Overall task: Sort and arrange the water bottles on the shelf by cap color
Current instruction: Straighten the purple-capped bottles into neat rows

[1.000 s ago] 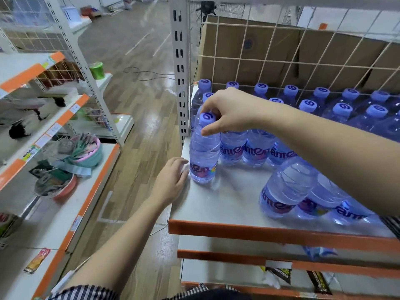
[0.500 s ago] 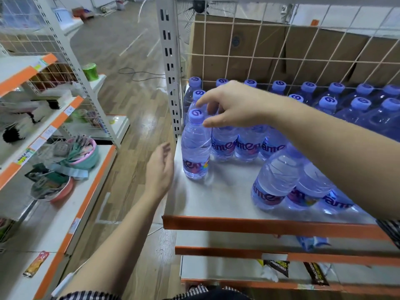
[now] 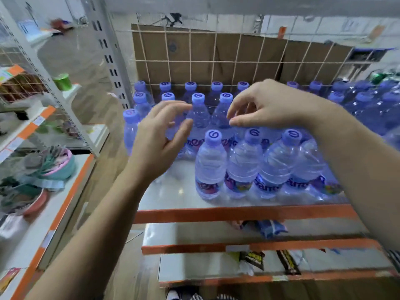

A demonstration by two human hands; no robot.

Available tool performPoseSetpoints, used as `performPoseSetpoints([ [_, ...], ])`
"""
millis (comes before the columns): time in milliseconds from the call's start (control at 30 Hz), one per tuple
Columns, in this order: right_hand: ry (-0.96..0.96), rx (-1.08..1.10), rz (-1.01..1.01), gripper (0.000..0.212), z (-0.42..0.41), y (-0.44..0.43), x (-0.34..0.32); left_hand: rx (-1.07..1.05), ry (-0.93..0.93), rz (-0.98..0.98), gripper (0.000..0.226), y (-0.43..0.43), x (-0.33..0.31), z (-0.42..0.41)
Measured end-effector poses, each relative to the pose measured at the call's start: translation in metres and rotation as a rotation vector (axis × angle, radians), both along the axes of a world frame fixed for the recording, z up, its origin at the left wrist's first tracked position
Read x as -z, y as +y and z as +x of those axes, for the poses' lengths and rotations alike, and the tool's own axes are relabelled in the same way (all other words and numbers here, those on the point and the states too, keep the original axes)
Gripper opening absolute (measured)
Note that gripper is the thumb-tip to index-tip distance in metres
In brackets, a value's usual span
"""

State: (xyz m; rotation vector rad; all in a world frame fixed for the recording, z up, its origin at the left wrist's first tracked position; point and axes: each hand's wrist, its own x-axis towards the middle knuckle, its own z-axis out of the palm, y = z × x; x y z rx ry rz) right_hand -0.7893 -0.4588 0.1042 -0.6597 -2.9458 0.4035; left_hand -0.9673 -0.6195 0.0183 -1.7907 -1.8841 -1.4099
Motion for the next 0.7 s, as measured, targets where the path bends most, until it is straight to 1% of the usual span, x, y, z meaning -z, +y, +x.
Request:
performPoseSetpoints([
  [67, -0.022, -0.012, -0.017, 0.016, 0.02, 0.005, 0.007, 0.044, 0.018, -0.1, 0.038, 0.008, 0.003, 0.021],
  [167, -0.032, -0.041, -0.037, 0.023, 0.04, 0.012, 0.017, 0.012, 0.073, -0.229, 0.046, 0.018, 0.01, 0.038],
  [333, 0.031, -0.082, 0.015, 0.04, 0.047, 0.014, 0.04, -0.106, 0.156, -0.309, 0.05, 0.022, 0.014, 0.045],
  [567, 0.106, -0.104, 0.143, 0.033, 0.028, 0.013, 0.053, -0.127, 0.242, -0.463, 0.044, 0.027, -0.008, 0.033],
  [700, 0.119, -0.109, 0.182, 0.032, 0.004, 0.009, 0.052, -0.11, 0.272, -0.449, 0.043, 0.027, -0.028, 0.007],
])
